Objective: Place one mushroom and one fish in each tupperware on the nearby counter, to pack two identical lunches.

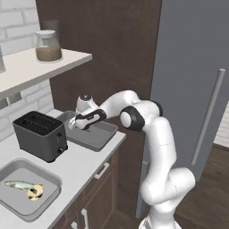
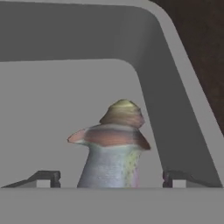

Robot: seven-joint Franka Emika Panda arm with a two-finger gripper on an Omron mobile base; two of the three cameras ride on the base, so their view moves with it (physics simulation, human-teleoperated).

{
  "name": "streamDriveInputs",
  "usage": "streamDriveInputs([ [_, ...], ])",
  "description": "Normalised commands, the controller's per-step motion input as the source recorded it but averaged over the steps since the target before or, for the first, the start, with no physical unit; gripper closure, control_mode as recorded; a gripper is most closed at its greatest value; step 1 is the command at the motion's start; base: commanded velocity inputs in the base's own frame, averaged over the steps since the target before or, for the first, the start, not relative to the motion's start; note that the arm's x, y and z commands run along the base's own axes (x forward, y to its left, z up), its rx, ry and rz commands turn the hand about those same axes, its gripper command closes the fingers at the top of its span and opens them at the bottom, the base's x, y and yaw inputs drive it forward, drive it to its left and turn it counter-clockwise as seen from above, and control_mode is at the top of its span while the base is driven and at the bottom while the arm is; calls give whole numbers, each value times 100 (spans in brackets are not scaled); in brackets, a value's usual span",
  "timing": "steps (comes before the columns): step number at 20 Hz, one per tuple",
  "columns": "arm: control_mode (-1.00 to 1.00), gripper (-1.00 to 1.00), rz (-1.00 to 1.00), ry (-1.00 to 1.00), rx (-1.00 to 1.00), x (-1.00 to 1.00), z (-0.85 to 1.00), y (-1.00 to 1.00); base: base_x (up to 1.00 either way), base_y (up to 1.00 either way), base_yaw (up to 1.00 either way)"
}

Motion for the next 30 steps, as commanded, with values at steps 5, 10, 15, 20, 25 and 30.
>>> streamDriveInputs([
  [5, -100, -100, 0, 1, 2, -5, 73, -7, 0, 0, 0],
  [10, -100, -100, 1, 5, 1, -40, 80, -29, 0, 0, 0],
  [15, -100, -100, 2, 13, 0, -96, 33, -26, 0, 0, 0],
  [20, -100, -100, 0, 6, 0, -100, 3, -33, 0, 0, 0],
  [25, -100, -100, 0, 0, 0, -100, 14, -53, 0, 0, 0],
  [30, -100, -100, 0, 5, -2, -100, 55, -47, 0, 0, 0],
])
